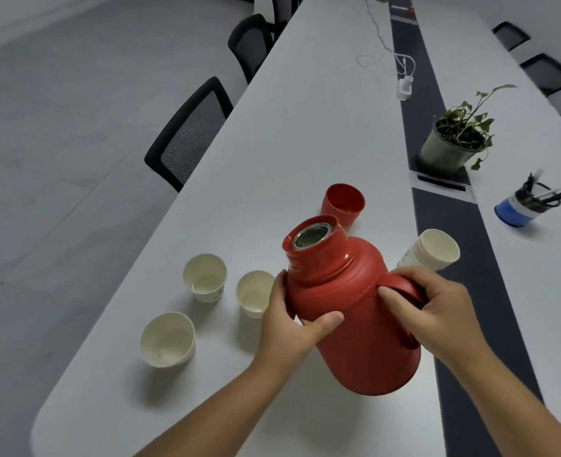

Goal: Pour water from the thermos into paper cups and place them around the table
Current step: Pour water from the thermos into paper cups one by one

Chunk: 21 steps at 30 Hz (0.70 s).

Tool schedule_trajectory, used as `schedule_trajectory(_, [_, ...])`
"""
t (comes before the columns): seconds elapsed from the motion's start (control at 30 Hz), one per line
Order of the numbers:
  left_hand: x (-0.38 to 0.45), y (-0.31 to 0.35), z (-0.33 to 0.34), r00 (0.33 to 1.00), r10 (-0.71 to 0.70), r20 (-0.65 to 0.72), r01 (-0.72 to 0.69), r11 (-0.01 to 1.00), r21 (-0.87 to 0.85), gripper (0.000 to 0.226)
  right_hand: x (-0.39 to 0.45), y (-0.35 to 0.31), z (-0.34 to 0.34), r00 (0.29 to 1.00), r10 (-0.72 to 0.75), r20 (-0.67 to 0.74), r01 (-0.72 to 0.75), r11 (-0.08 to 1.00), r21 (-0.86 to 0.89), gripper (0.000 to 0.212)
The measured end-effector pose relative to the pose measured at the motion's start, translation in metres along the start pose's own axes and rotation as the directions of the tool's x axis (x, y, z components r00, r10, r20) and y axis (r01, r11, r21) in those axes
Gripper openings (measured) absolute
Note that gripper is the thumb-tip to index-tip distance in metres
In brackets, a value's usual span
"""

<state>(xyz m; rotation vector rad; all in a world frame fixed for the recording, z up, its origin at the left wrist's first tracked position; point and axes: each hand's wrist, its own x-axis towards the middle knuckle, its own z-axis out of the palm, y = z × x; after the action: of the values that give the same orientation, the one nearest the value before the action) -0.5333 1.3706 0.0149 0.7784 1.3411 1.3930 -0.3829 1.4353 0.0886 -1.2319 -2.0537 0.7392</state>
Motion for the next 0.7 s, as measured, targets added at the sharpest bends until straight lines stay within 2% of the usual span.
schedule_trajectory(0.07, [-0.010, -0.008, -0.004, 1.000, -0.030, -0.008, 0.029, 0.999, -0.032, 0.079, -0.009, -0.003, 0.004, 0.999, 0.016, 0.047, -0.016, 1.000, -0.017, 0.013])
schedule_trajectory(0.17, [-0.021, -0.019, -0.011, 0.998, -0.055, -0.028, 0.054, 0.997, -0.049, 0.093, -0.020, -0.001, 0.012, 0.994, 0.049, 0.094, -0.044, 0.997, -0.057, 0.030])
schedule_trajectory(0.2, [-0.024, -0.022, -0.012, 0.997, -0.068, -0.032, 0.066, 0.996, -0.055, 0.097, -0.023, -0.001, 0.014, 0.992, 0.068, 0.106, -0.059, 0.995, -0.079, 0.031])
schedule_trajectory(0.33, [-0.032, -0.031, -0.017, 0.992, -0.120, -0.036, 0.116, 0.989, -0.094, 0.085, -0.027, -0.004, 0.021, 0.984, 0.117, 0.134, -0.099, 0.986, -0.133, 0.019])
schedule_trajectory(0.5, [-0.035, -0.043, -0.020, 0.982, -0.187, -0.029, 0.182, 0.974, -0.136, 0.074, -0.026, -0.008, 0.027, 0.966, 0.165, 0.199, -0.124, 0.971, -0.203, 0.029])
schedule_trajectory(0.7, [-0.037, -0.055, -0.018, 0.974, -0.224, -0.037, 0.214, 0.960, -0.183, 0.070, -0.019, -0.008, 0.033, 0.931, 0.248, 0.268, -0.165, 0.940, -0.298, 0.007])
